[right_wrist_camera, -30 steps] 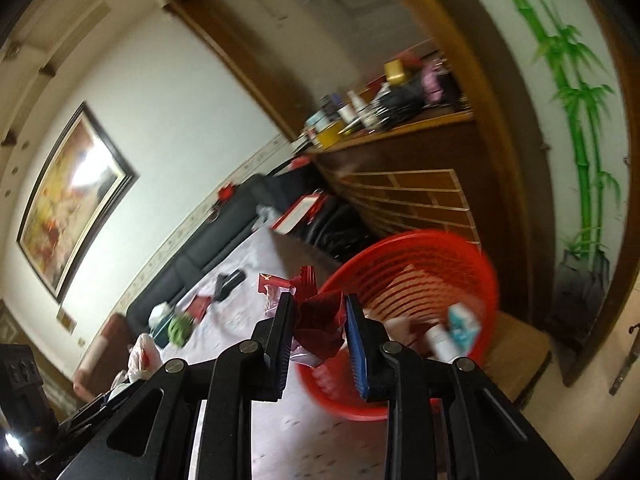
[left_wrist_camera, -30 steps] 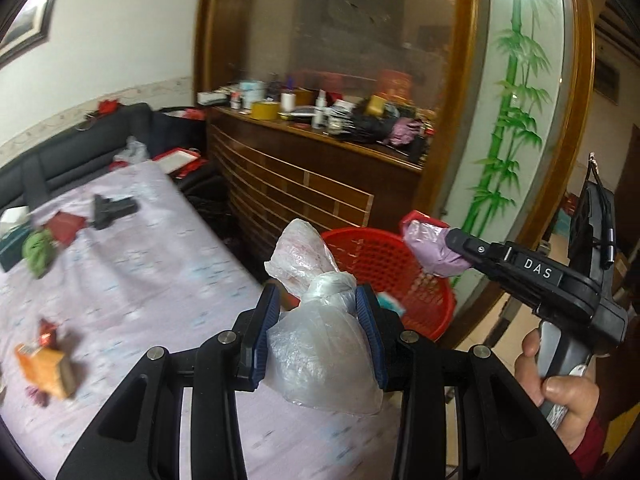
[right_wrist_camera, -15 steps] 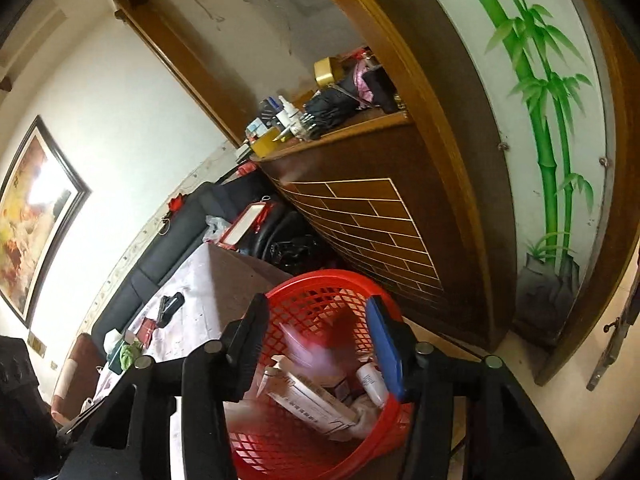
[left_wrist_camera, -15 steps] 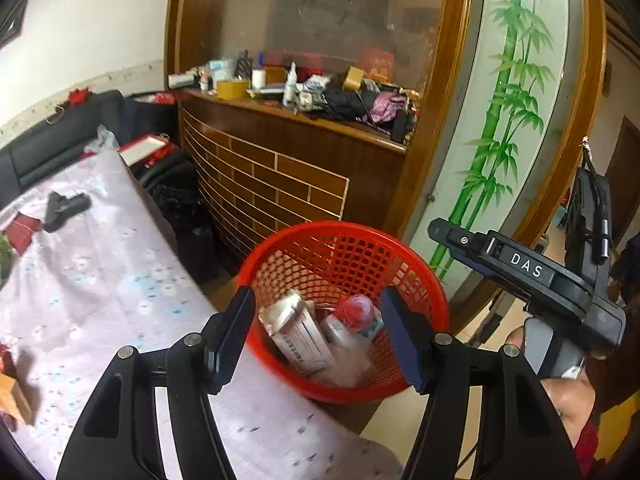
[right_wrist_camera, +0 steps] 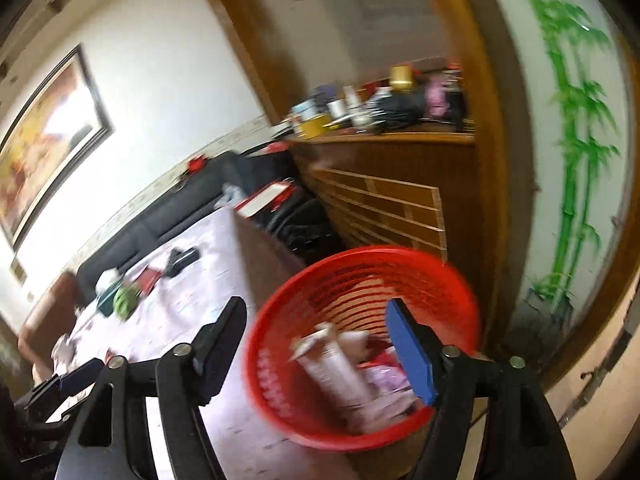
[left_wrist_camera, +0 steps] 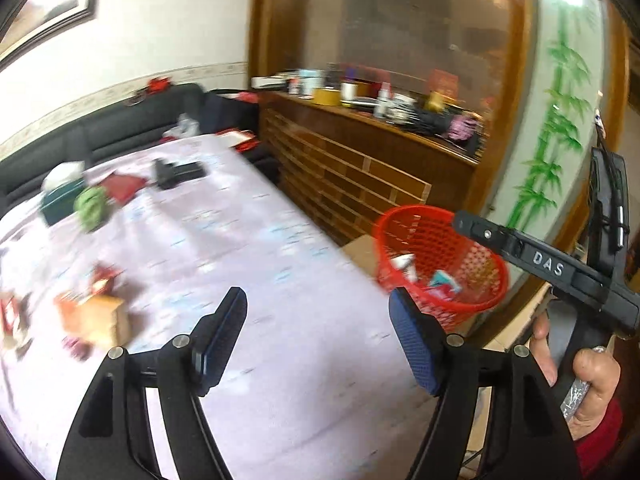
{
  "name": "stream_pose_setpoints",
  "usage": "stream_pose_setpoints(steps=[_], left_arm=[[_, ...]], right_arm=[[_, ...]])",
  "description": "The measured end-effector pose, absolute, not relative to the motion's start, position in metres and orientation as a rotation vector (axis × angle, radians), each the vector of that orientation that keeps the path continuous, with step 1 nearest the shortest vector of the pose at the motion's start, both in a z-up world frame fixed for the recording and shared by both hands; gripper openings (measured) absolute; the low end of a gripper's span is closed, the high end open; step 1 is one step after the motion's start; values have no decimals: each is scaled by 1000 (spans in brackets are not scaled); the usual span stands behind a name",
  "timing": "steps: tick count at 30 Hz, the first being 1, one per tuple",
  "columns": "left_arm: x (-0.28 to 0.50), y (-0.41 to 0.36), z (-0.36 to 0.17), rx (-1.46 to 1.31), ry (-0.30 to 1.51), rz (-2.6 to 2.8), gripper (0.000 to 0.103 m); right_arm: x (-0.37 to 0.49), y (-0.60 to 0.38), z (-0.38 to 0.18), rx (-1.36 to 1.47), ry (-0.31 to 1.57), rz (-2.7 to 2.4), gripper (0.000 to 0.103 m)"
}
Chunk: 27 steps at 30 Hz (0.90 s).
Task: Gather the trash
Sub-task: 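Return to the bed and grasp the white-and-red snack bag with the left tool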
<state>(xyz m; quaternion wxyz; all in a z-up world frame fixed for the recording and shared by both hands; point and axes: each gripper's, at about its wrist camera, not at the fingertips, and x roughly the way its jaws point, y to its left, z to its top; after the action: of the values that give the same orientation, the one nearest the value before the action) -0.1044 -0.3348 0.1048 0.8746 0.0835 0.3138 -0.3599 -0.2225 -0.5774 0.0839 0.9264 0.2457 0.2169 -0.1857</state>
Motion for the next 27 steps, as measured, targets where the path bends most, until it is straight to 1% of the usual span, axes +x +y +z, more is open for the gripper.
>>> stream_pose_setpoints(steps=[15, 21, 27], left_arm=[[-38, -123, 96, -2, 726, -354, 72], [28, -39, 89, -112, 800, -169, 72], [101, 1, 66, -198, 894, -83, 72]], right_arm=[[-131, -417, 73, 391, 645, 42, 77], [-101, -351, 69, 309, 724, 166, 77], [-86, -305, 61, 263, 758, 249, 77]])
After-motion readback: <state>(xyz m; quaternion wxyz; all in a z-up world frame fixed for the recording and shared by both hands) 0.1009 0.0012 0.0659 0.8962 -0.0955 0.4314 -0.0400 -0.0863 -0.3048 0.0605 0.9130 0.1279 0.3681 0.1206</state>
